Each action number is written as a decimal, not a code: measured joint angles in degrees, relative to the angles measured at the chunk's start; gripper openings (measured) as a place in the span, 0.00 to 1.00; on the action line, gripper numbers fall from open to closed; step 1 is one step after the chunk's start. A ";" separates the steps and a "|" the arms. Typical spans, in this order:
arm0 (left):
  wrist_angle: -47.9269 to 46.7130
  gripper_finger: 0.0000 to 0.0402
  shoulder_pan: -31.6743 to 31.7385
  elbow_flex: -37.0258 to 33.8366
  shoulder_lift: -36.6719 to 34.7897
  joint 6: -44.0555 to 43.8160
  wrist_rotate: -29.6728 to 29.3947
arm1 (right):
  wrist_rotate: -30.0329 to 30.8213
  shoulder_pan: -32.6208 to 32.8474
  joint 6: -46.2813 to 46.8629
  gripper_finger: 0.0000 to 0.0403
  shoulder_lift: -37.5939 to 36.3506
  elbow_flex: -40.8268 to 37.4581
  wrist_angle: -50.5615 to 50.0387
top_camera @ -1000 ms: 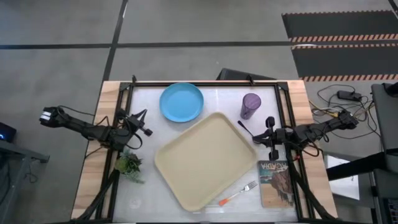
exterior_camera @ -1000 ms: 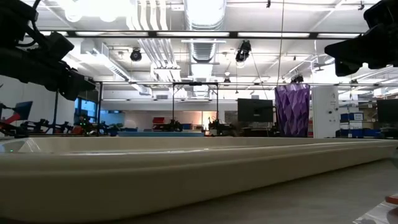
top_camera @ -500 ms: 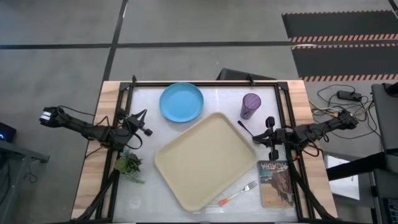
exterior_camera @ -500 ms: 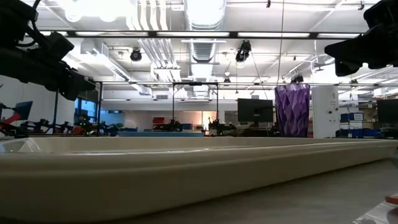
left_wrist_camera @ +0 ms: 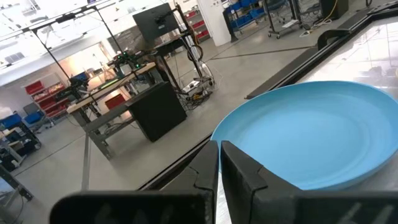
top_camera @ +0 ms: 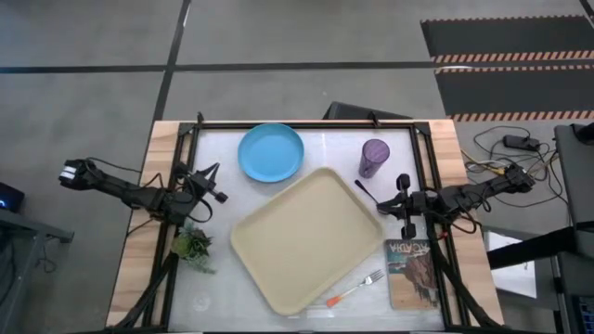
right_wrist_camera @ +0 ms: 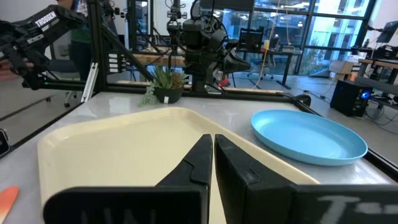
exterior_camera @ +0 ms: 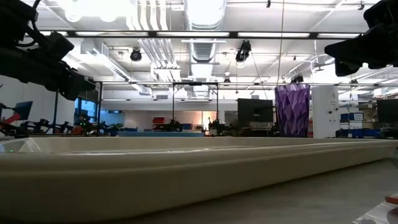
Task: Pick and place plate/cup/fork/spoon on tray
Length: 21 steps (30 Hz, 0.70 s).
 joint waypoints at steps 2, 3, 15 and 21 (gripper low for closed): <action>-0.01 0.00 0.00 -0.01 0.01 0.01 0.00 | 0.00 0.00 -0.01 0.02 0.01 0.00 0.16; -0.01 0.00 0.01 0.00 0.01 0.01 0.00 | 0.01 0.00 -0.01 0.02 0.01 -0.04 0.69; 13.91 0.00 -0.12 0.14 -0.09 -21.11 14.20 | 0.04 0.00 13.50 0.02 0.01 -0.11 16.53; 23.88 0.00 -0.12 1.71 -0.12 -19.32 14.46 | 0.03 0.00 10.27 0.02 0.01 -0.11 17.69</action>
